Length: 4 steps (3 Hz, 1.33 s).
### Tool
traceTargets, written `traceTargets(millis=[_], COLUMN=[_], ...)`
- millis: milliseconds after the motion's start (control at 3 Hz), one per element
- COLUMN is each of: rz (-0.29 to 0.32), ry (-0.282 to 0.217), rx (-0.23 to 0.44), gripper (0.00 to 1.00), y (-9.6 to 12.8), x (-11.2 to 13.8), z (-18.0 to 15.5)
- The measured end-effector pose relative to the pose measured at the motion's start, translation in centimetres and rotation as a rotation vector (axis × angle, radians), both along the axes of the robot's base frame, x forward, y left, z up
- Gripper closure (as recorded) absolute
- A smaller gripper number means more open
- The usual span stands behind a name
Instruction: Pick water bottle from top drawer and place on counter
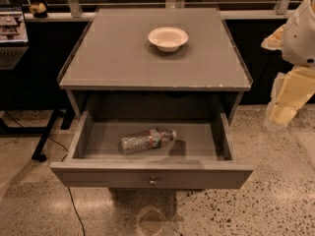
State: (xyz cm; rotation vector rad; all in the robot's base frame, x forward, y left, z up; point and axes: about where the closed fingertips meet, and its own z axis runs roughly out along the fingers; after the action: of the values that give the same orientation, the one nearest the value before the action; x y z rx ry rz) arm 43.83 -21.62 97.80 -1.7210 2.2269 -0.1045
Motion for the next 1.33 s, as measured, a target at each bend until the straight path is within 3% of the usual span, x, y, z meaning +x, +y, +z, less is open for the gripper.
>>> traceTargets(millis=[333,667,1000,1333], rz=[0.0,0.016,0.092,0.212], ry=[0.0,-0.022,-0.079,-0.134], rx=[0.0,0.079,0.21,0.31], gripper=[0.0,0.0,0.0,0.0], y=[0.0,1.0,3.3,5.7], x=[0.0,0.2,0.9,2.1], z=[0.0,-1.4,-3.5,-5.1])
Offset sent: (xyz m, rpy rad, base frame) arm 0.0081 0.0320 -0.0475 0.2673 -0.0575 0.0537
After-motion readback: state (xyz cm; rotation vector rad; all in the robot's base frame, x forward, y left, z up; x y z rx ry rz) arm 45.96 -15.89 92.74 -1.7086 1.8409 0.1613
